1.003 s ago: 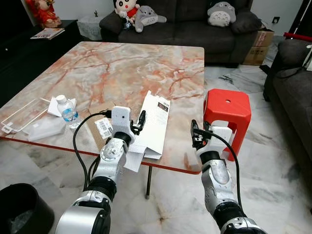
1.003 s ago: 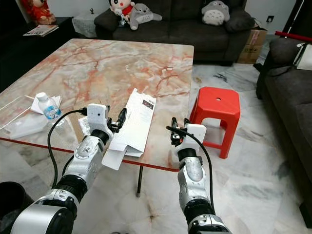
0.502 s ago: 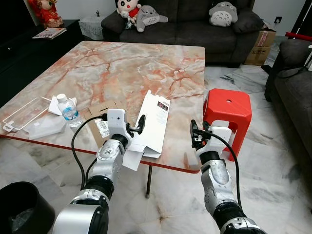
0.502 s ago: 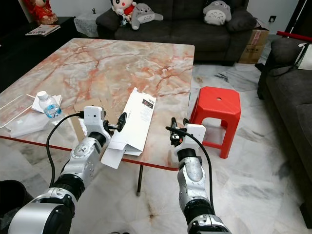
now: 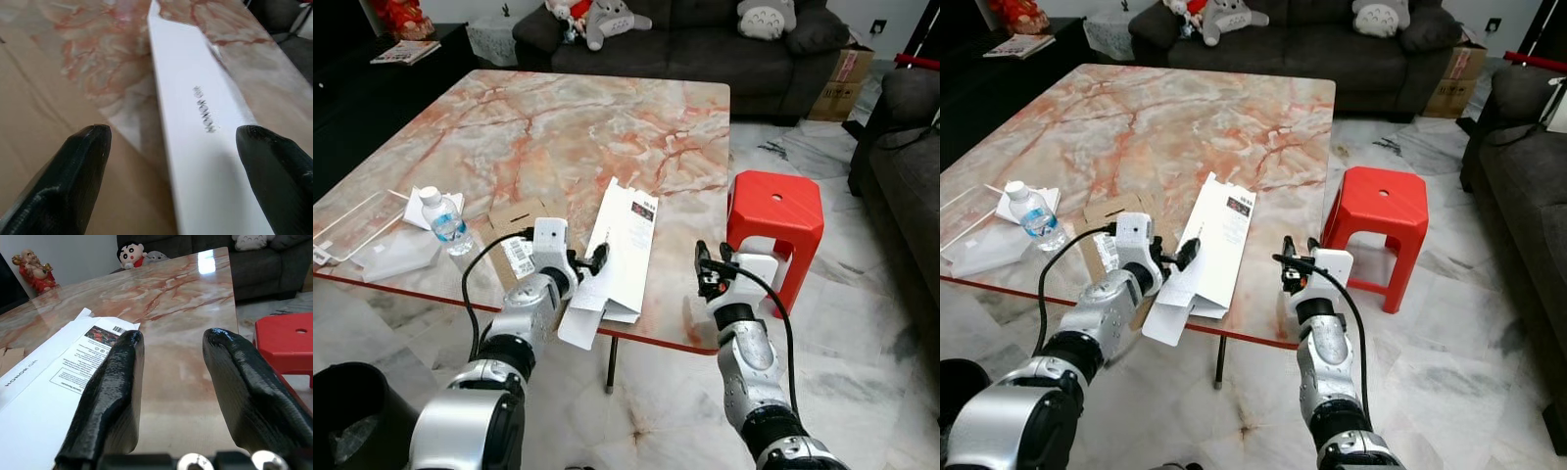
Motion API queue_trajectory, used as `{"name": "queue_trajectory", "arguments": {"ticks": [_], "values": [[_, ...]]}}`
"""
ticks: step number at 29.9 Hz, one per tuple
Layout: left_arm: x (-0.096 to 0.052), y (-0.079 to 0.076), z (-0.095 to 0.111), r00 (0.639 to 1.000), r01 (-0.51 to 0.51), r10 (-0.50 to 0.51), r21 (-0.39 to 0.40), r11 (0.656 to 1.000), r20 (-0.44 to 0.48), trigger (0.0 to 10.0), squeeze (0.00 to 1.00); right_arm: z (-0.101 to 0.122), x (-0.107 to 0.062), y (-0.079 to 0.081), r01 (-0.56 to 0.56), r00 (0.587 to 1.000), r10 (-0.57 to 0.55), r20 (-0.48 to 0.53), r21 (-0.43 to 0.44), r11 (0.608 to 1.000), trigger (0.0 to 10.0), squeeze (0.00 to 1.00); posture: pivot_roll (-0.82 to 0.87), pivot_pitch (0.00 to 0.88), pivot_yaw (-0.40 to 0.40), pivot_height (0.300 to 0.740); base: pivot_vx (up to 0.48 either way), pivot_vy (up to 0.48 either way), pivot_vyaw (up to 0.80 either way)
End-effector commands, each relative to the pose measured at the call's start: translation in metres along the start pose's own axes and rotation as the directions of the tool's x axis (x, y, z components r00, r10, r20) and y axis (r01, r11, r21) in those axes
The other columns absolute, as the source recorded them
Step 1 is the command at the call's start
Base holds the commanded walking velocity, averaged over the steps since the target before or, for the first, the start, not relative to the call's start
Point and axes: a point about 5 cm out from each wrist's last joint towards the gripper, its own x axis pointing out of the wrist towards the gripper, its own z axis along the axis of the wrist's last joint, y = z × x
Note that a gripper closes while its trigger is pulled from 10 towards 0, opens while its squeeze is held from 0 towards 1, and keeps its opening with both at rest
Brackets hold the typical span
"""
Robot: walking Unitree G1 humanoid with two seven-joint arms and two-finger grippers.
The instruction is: Picking trash to rubbish bin
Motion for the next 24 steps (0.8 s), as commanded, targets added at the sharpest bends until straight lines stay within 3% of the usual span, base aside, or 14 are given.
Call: {"name": "queue_trajectory", "arguments": {"ticks": [1, 6, 8, 17, 24], "values": [[0.001, 0.002, 0.005, 1.0, 0.023, -0.024, -0.047, 0.999, -0.017, 10.0, 0.0, 0.001, 0.001, 0.0, 0.0, 1.0, 0.0, -0.001, 0.003, 1.0, 10.0, 0.0, 0.17, 0.046, 0.043, 0.74, 0.0, 0.0, 0.0], [0.003, 0.0, 0.008, 0.998, 0.054, -0.058, -0.097, 0.994, -0.038, 10.0, 0.0, 0.002, 0.002, 0.0, 0.003, 1.0, -0.003, 0.0, 0.002, 1.0, 10.0, 0.0, 0.17, 0.052, 0.045, 0.74, 0.0, 0.0, 0.0], [0.005, -0.002, 0.012, 0.996, 0.078, -0.086, -0.163, 0.983, -0.039, 10.0, 0.0, 0.002, 0.002, -0.001, 0.006, 1.0, -0.006, 0.003, 0.004, 1.0, 10.0, 0.0, 0.17, 0.056, 0.045, 0.74, 0.0, 0.0, 0.0], [0.006, -0.003, 0.02, 0.994, 0.098, -0.108, -0.297, 0.95, -0.016, 10.0, 0.0, 0.003, 0.003, -0.001, 0.007, 1.0, -0.007, 0.006, 0.005, 1.0, 10.0, 0.0, 0.17, 0.063, 0.045, 0.74, 0.0, 0.0, 0.0], [0.005, -0.003, 0.019, 0.994, 0.093, -0.109, -0.337, 0.937, -0.028, 10.0, 0.0, 0.003, 0.003, 0.001, 0.004, 1.0, -0.004, 0.005, 0.008, 1.0, 10.0, 0.0, 0.17, 0.063, 0.047, 0.74, 0.0, 0.0, 0.0]]}}
